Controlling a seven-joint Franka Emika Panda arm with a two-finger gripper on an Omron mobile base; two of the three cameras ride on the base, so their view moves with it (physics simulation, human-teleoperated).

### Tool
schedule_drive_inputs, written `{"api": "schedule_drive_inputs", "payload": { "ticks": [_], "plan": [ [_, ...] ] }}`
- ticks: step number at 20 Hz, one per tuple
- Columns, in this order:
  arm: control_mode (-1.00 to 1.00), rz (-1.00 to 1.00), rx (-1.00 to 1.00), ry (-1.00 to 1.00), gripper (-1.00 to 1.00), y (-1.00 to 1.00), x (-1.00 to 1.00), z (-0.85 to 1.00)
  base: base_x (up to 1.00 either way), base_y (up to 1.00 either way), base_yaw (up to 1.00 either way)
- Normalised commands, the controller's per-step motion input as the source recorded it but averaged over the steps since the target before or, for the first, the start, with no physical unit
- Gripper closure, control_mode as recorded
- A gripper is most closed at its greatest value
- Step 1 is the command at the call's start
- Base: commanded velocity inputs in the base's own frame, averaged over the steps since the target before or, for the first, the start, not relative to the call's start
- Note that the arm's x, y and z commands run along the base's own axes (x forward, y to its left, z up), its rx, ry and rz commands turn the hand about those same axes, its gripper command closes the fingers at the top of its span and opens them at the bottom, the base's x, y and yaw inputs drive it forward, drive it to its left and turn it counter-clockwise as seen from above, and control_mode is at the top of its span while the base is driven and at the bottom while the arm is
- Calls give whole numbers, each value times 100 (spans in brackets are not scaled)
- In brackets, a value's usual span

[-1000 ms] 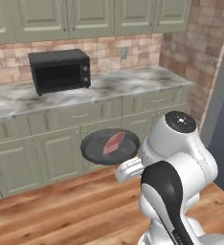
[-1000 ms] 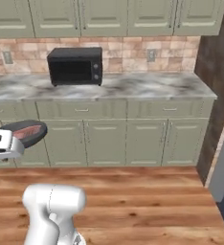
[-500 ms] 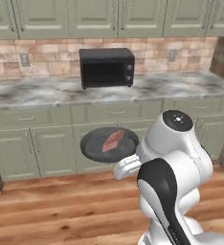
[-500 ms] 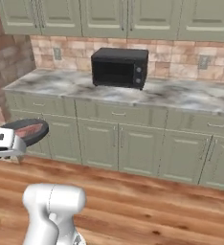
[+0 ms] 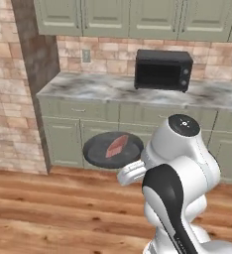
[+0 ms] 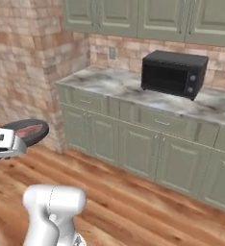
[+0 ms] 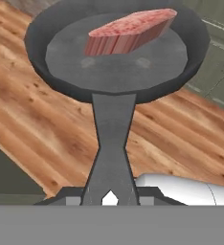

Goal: Pick up the pan with the steak in it and place it on the dining table. Then place the steak on the plate.

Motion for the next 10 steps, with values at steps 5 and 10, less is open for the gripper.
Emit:
{"api": "schedule_drive_inputs", "payload": {
  "ticks": [5,10],
  "plan": [
    [100,0,0,0,100,0,0,0,-5,0,50],
    [100,0,0,0,100,0,0,0,-5,0,50]
  ]
}}
